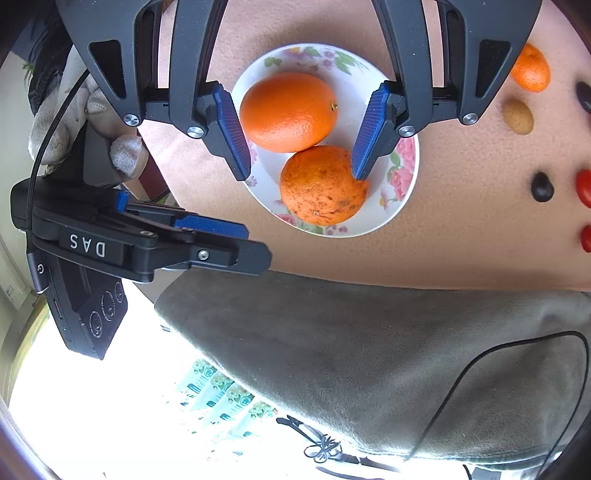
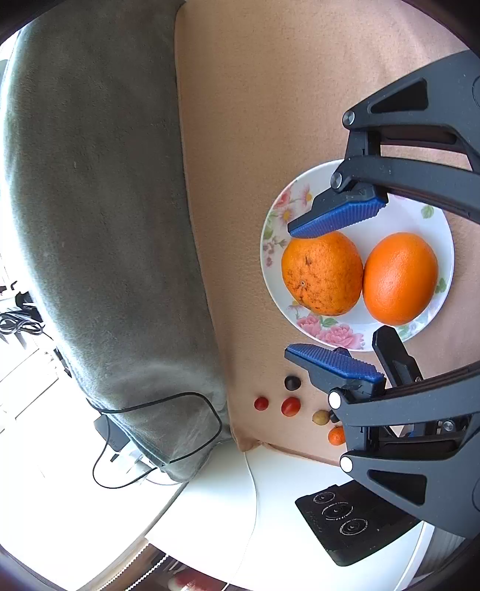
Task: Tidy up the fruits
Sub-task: 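Carry the large mandarin onto the plate beside the orange and release, then move the left tool to a small mandarin and close around it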
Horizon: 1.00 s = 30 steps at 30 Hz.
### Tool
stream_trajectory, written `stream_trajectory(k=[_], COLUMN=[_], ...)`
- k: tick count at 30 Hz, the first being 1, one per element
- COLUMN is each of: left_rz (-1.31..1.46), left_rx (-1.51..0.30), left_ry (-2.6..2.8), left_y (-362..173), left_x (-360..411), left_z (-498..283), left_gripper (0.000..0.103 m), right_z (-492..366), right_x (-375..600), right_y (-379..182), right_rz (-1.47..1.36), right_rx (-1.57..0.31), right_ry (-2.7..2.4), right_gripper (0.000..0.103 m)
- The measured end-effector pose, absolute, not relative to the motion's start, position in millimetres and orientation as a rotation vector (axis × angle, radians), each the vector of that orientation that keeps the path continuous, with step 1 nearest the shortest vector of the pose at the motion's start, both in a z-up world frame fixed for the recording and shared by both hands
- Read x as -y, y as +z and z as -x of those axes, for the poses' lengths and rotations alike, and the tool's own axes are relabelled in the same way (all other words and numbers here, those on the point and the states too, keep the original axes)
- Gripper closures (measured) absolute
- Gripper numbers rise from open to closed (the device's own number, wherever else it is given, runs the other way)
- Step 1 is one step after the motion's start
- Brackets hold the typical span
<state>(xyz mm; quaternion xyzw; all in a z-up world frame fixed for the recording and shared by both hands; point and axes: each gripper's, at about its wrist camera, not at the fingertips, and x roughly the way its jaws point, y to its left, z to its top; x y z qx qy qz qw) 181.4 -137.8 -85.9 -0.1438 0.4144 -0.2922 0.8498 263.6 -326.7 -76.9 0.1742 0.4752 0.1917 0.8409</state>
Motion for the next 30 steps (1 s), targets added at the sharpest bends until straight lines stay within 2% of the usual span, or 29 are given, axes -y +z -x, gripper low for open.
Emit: stream_trajectory(k=[10,15,30], left_rz=[0.286,0.265,0.261], left_rx=[-0.856,-0.83,-0.779], left_ry=[-0.592,-0.576,-0.444], left_y=[-80.4,-76.6,-80.9], left_x=[131.2,128.2,72.5], left_z=[-166.0,-156.9,-113.3], left_gripper=[0.048,0.047,0.046], right_z=[-240.9,-227.8,-189.0], right_x=[329.7,323.1,296.4], right_y=[-61.5,-59.7,-59.8], right_rz=[-0.342,-0.313,-0.236], right_rx=[-0.942,-0.912,-0.857], right_ry=[0.407,0.409,0.476], right_gripper=[0.039,0.028,0.028])
